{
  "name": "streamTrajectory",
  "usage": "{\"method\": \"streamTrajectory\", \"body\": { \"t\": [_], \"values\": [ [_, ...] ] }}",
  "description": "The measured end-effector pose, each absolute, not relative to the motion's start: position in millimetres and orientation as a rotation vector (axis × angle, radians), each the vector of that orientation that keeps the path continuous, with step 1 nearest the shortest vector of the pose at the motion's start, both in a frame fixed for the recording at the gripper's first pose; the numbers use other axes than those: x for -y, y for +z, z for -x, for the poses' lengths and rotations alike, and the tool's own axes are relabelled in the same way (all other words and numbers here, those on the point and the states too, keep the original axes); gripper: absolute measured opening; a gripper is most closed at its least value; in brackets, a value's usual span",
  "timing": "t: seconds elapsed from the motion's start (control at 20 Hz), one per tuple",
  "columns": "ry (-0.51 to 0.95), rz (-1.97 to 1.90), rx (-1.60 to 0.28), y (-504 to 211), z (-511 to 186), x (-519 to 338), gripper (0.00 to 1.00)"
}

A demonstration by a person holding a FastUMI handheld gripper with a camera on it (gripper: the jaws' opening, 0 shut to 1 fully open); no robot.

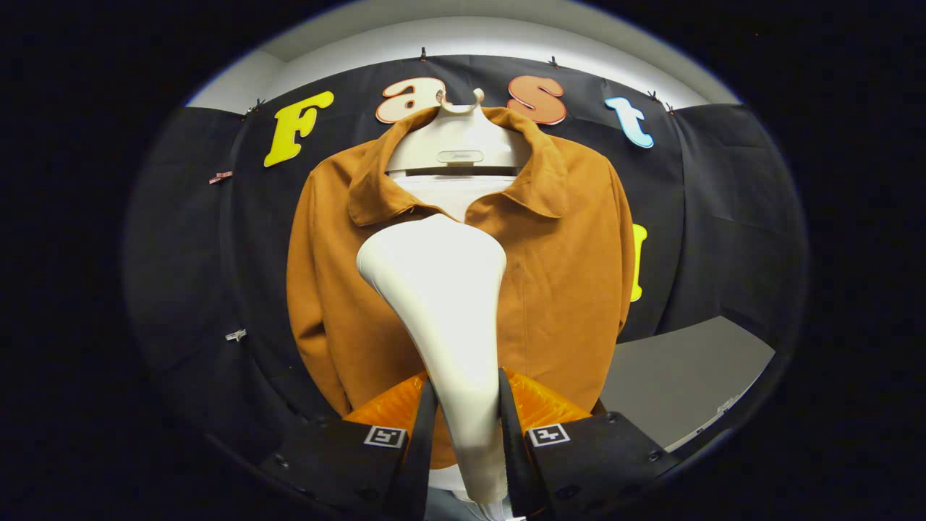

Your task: Iron the clothes twice with a garment steamer, once on the left side and once on the right side.

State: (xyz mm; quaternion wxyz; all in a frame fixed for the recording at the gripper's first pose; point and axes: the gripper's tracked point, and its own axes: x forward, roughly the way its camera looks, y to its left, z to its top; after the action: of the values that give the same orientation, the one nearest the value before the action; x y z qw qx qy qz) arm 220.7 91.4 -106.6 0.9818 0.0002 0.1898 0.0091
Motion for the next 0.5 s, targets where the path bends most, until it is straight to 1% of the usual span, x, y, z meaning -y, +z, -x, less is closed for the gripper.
{"method": "streamTrajectory", "body": {
  "t": [0.25,0.5],
  "values": [
    [0.042,0.005,-0.402,-118.0,-226.3,-114.3,0.47],
    [0.025,0.013,-0.447,-138.5,-237.4,-123.2,0.47]
  ]
}}
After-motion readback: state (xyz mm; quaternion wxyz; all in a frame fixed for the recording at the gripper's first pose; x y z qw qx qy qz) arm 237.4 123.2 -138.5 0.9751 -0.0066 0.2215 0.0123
